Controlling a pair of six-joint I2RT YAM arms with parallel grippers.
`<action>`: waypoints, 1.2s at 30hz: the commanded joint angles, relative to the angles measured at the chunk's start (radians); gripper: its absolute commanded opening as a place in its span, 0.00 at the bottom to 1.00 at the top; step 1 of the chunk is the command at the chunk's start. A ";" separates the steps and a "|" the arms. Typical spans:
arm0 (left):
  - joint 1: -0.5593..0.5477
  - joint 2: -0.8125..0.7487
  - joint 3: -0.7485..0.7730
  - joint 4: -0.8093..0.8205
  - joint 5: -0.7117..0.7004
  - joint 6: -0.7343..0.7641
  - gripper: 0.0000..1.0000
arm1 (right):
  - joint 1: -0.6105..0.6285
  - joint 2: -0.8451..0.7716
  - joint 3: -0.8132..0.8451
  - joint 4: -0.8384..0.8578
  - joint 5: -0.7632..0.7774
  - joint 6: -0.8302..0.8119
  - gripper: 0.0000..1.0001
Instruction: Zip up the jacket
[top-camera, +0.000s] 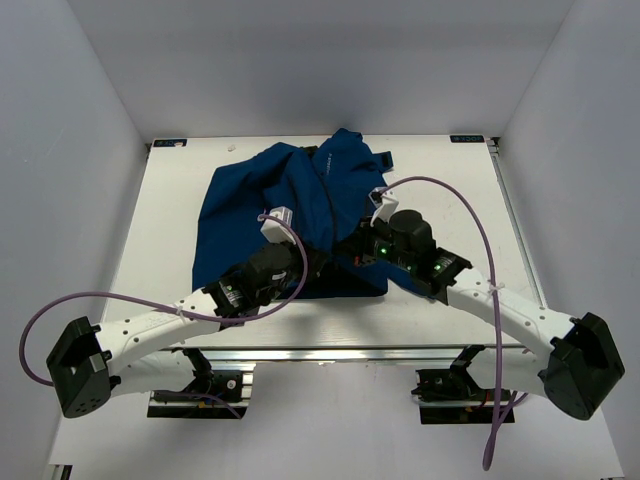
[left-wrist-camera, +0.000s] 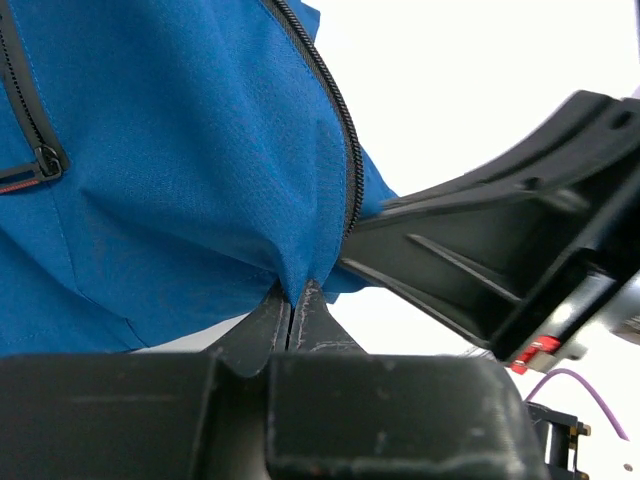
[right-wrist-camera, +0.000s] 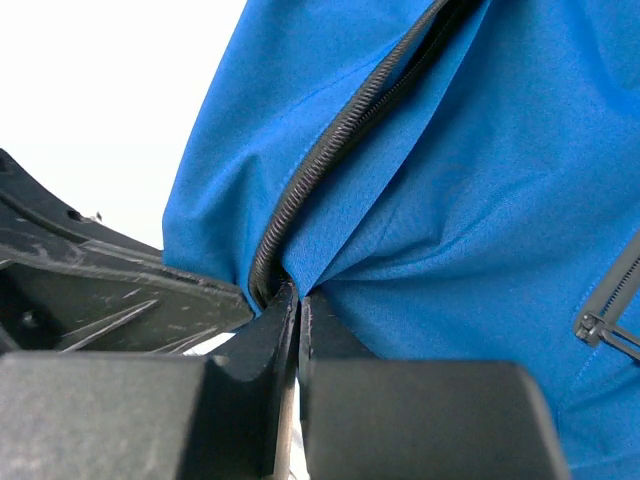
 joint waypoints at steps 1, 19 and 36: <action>-0.006 -0.015 0.014 -0.022 0.010 0.000 0.00 | 0.007 -0.065 -0.006 0.061 0.077 0.043 0.00; -0.013 -0.004 0.012 0.004 0.092 -0.006 0.00 | 0.008 -0.034 0.051 0.158 0.175 0.095 0.00; -0.144 0.049 0.069 -0.236 -0.042 -0.071 0.00 | -0.070 -0.034 0.181 0.128 0.187 -0.009 0.00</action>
